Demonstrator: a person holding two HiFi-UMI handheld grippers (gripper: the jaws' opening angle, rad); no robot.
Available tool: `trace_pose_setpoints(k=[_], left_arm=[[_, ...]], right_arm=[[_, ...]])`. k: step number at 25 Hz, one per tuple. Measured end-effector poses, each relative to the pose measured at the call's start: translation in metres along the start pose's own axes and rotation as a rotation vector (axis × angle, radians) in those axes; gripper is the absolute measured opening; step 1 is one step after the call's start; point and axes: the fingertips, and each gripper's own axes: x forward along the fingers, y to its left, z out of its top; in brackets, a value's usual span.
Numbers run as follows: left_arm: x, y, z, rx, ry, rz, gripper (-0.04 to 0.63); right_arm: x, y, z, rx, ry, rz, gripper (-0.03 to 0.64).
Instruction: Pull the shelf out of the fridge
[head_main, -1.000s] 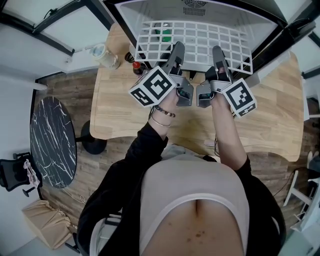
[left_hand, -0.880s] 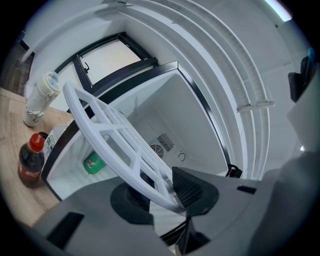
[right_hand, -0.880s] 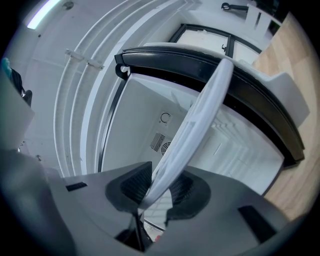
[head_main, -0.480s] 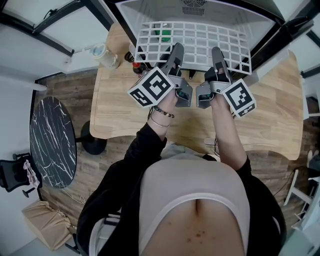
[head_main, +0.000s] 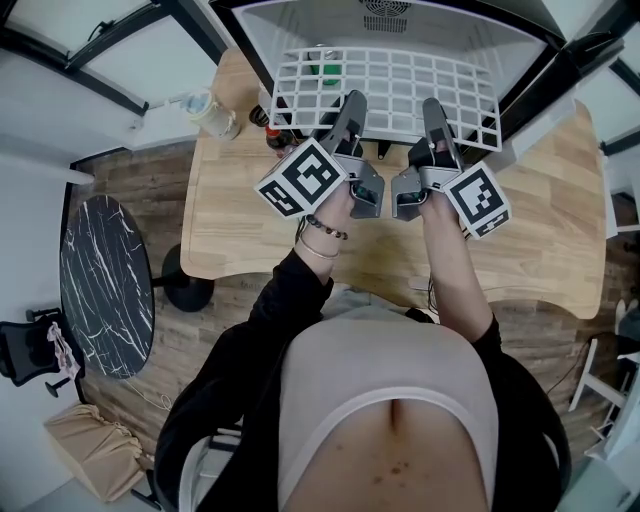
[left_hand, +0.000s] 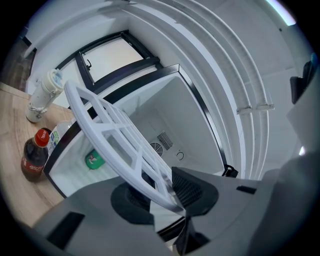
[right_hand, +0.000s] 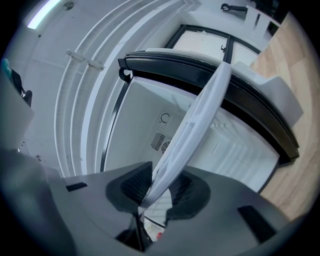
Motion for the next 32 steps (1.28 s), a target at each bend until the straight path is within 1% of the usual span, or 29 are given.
trace_pose_setpoints(k=[32], left_arm=[[-0.016,-0.003,-0.006,0.004,0.010,0.013,0.111]], right_arm=[[-0.017,0.004,-0.004,0.005,0.007,-0.005,0.101]])
